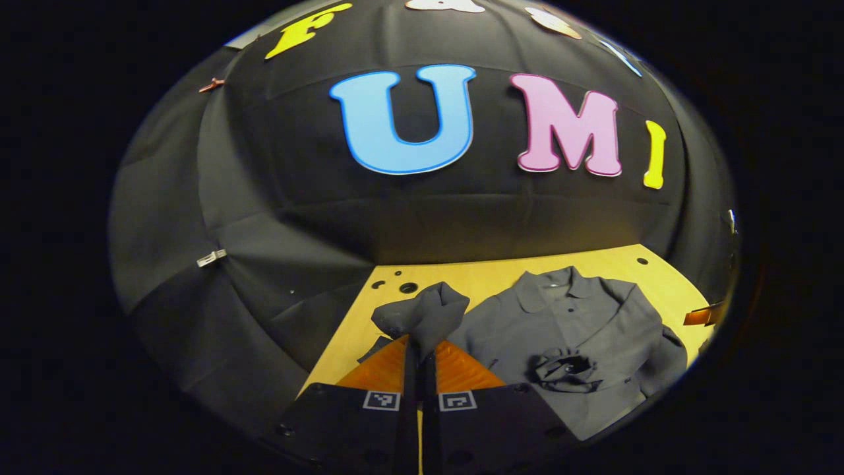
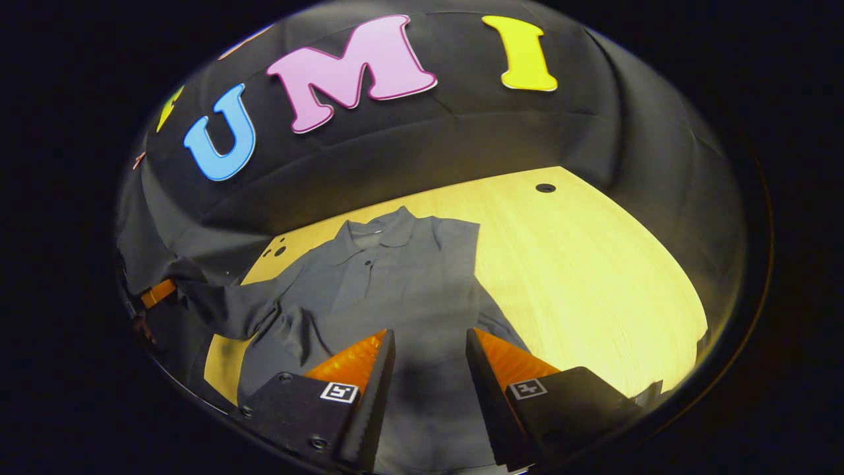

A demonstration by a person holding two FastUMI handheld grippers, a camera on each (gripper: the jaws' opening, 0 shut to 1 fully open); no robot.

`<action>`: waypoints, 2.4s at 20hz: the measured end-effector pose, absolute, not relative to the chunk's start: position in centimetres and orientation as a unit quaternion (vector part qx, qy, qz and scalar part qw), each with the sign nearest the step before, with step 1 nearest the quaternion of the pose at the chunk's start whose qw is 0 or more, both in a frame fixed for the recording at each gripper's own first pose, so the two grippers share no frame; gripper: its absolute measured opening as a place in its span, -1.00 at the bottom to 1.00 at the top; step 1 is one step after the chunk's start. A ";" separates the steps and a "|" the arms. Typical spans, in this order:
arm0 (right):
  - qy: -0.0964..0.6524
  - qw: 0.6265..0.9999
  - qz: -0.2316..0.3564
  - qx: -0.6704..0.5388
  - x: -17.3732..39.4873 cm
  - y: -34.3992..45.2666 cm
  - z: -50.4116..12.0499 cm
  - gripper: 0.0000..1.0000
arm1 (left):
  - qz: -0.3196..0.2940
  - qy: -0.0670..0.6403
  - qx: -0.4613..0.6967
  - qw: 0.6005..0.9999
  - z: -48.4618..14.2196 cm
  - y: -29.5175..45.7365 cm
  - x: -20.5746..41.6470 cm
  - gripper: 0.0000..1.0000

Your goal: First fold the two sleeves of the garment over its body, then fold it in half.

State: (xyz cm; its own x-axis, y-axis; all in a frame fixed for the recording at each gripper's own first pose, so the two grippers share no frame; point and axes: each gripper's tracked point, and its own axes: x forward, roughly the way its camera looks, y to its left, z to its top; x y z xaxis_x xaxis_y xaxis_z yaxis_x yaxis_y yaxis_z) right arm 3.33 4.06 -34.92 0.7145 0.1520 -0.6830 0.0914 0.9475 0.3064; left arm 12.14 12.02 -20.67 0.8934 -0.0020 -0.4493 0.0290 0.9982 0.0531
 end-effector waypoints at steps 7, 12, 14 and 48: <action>0.385 0.908 -0.010 0.164 1.6 -0.6 -36.0 0.35 | -0.070 0.244 0.014 0.967 -21.6 0.7 13.0 -0.86; 0.392 0.904 -0.026 0.167 0.6 -3.6 -36.9 0.35 | -0.103 0.252 0.019 0.962 -23.8 -6.8 13.7 -0.86; 0.394 0.902 -0.033 0.171 0.3 -4.6 -37.2 0.35 | -0.114 0.259 0.027 0.959 -25.2 -9.1 13.8 -0.86; 0.430 0.885 -0.025 0.177 -2.2 -7.0 -40.0 0.45 | -0.278 0.337 0.000 0.900 -34.9 -24.8 7.6 0.93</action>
